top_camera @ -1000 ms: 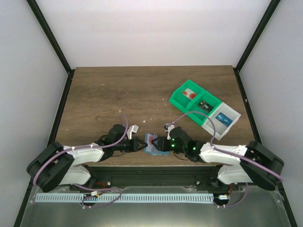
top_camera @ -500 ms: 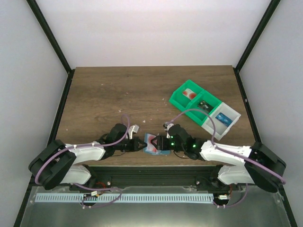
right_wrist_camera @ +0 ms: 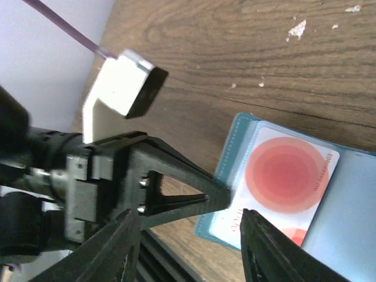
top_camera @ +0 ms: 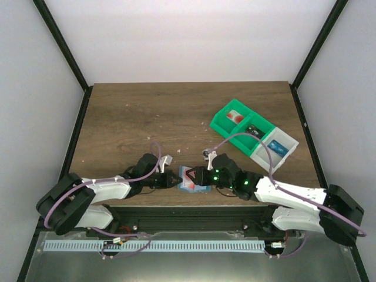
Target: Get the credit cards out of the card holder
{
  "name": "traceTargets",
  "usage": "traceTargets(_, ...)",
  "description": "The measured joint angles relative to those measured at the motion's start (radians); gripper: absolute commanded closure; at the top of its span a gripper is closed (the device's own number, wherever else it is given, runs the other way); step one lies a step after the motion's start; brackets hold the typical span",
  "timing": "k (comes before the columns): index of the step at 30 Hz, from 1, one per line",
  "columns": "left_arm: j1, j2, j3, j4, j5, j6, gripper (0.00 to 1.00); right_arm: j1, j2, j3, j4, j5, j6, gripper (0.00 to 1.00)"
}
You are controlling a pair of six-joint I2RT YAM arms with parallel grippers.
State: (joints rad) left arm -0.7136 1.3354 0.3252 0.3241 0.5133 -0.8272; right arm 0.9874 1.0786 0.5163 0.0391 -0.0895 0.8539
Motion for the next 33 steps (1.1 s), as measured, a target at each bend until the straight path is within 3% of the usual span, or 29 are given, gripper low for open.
traceTargets(3, 0.000, 0.005, -0.004, 0.012, -0.001, -0.003, 1.00, 0.002, 0.069, 0.000, 0.022, -0.006, -0.002, 0.63)
traceTargets(10, 0.000, 0.037, -0.040, 0.050, -0.027, -0.005, 1.00, -0.100, 0.189, -0.127, 0.187, -0.105, 0.003, 0.63)
traceTargets(16, 0.000, 0.056, -0.066, 0.090, -0.038, -0.007, 1.00, -0.115, 0.329, -0.137, 0.293, -0.207, 0.010, 0.64)
traceTargets(33, 0.000, 0.085, -0.107, 0.173, -0.038, -0.024, 1.00, -0.116, 0.368, -0.164, 0.418, -0.217, 0.067, 0.70)
